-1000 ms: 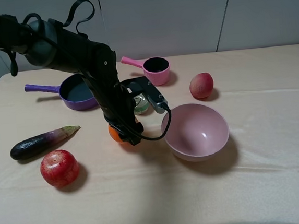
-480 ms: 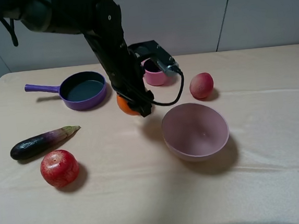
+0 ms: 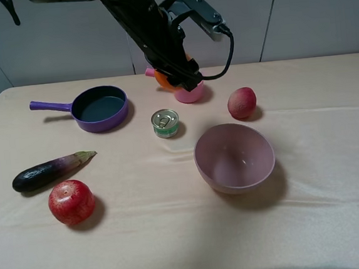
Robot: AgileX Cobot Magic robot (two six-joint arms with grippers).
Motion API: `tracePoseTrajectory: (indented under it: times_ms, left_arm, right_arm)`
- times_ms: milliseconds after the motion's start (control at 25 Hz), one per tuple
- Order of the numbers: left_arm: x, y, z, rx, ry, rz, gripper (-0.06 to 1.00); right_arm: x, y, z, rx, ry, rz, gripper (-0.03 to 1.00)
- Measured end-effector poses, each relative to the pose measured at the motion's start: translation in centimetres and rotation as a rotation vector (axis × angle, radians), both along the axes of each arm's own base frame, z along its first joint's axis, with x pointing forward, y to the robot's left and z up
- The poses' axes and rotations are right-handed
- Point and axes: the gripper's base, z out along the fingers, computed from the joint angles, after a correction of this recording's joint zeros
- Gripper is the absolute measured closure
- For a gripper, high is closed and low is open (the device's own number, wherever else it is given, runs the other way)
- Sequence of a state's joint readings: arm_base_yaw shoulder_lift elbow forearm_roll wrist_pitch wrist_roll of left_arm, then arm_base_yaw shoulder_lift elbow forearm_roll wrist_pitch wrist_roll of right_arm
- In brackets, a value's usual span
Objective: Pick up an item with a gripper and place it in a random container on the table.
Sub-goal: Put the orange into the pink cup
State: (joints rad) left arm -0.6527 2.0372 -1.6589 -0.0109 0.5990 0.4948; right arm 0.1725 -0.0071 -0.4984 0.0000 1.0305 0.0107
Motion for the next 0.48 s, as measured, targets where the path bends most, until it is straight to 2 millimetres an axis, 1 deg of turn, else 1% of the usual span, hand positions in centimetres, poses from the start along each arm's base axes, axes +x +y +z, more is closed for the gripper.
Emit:
tracePoseTrajectory:
  times_ms: [160, 480]
  left_arm:
    - [1.3, 0.4, 0.6, -0.059, -0.098, 0.023, 0.22]
    - [3.4, 0.2, 2.3, -0.217, -0.322, 0.056, 0.22]
  right_arm:
    - [0.0, 0.0, 0.0, 0.0, 0.0, 0.0, 0.27]
    - [0.0, 0.0, 0.0, 0.0, 0.0, 0.0, 0.27]
